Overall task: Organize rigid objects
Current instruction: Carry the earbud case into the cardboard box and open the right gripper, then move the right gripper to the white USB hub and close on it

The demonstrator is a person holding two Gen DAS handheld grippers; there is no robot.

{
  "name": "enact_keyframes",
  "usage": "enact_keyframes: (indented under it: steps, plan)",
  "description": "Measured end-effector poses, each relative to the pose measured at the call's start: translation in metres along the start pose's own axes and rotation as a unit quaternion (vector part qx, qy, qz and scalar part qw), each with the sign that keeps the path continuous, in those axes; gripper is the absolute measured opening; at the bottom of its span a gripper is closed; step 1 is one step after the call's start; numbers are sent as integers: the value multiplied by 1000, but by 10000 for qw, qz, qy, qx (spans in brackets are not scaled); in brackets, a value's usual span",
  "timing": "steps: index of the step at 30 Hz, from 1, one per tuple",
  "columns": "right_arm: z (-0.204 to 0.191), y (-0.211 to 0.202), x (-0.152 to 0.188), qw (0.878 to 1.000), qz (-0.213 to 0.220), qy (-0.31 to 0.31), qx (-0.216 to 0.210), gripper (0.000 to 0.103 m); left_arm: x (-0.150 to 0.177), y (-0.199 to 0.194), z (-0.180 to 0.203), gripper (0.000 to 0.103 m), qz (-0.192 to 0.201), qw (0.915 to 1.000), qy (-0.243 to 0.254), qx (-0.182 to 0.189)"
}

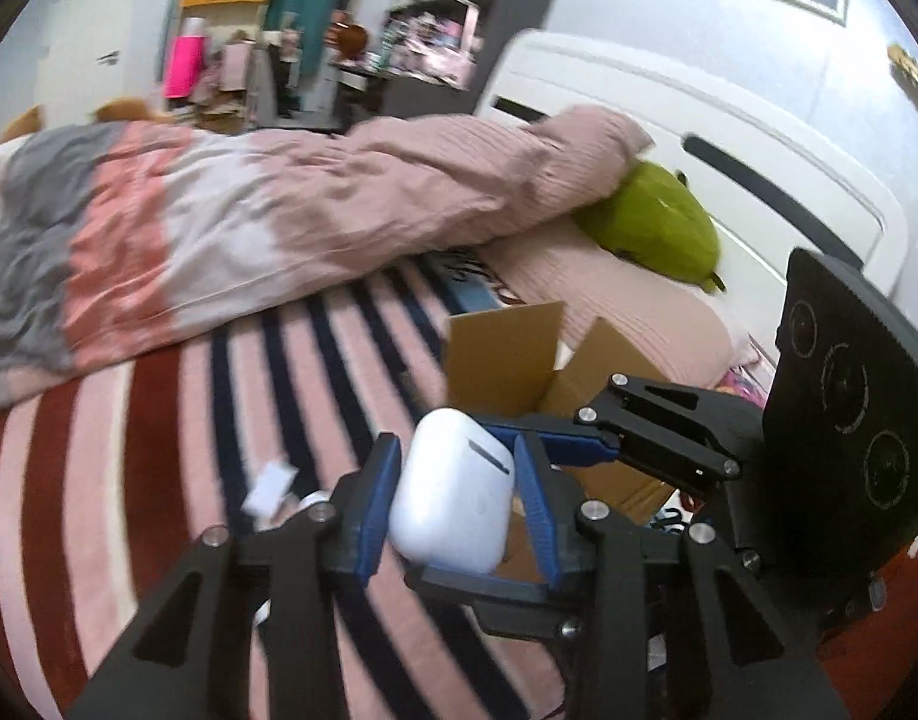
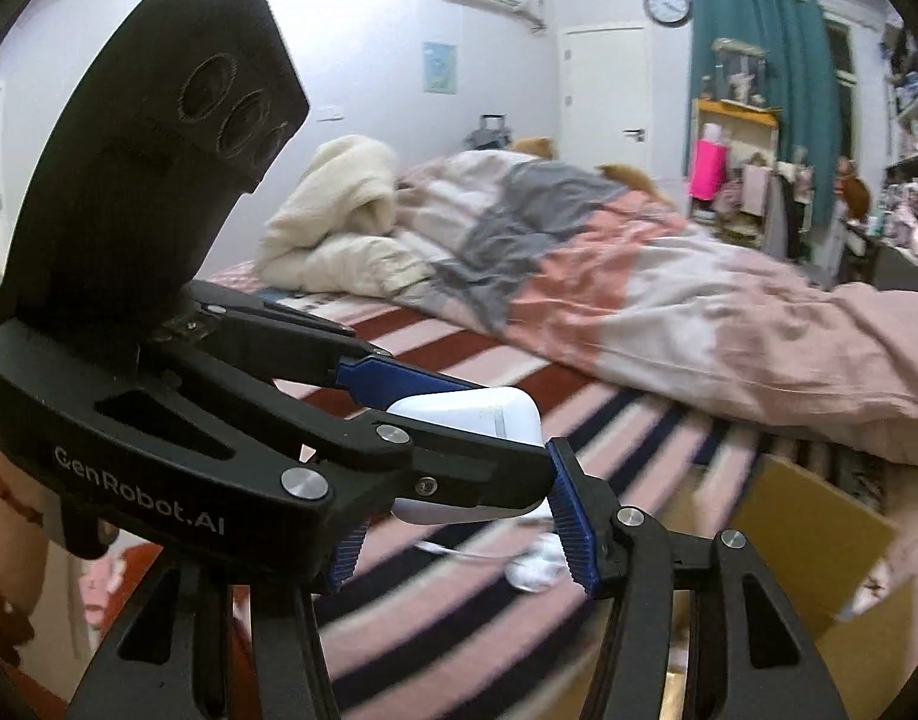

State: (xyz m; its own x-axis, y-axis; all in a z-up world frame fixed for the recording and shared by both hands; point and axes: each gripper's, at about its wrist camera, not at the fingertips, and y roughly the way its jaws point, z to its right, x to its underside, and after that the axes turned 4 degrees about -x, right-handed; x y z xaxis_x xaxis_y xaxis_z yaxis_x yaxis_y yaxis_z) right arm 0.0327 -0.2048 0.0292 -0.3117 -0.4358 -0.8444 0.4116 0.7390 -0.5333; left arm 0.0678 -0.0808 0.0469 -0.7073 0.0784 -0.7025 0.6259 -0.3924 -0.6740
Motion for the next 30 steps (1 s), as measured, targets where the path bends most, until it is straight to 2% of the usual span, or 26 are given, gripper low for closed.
enact_keyframes:
  steps: [4,8,13,15,17,20,21,23,25,30]
  plan:
    - [45,-17,6,9984,-261,472,181,50,-32,48,31,36,-574,9974,322,302]
    - [84,-24,14,9933,-684,856,374,50,-46,85,48,36,-1016,9922,499,517]
    - [107,-17,17,9841,-1416,962,462,50,-48,106,46,36,-1276,9884,377,737]
    - [109,-10,18,9810,-1634,956,425,50,-47,106,46,36,-1280,9887,384,673]
    - [111,-6,22,9771,-1828,999,430,51,-46,104,43,41,-1283,9894,378,571]
    - [111,-6,26,9741,-1939,1022,547,54,-45,94,33,45,-1146,9921,254,452]
    - [110,-7,25,9745,-1915,1002,610,57,-44,88,29,46,-1073,9931,206,414]
    - [107,-10,24,9765,-1820,979,604,70,-43,73,22,53,-901,9955,142,263]
    - [103,-11,21,9776,-1772,976,571,75,-40,58,14,56,-759,9970,101,108]
    - [79,-8,6,9841,-1522,839,356,94,-26,15,-14,59,-414,9984,-162,-345]
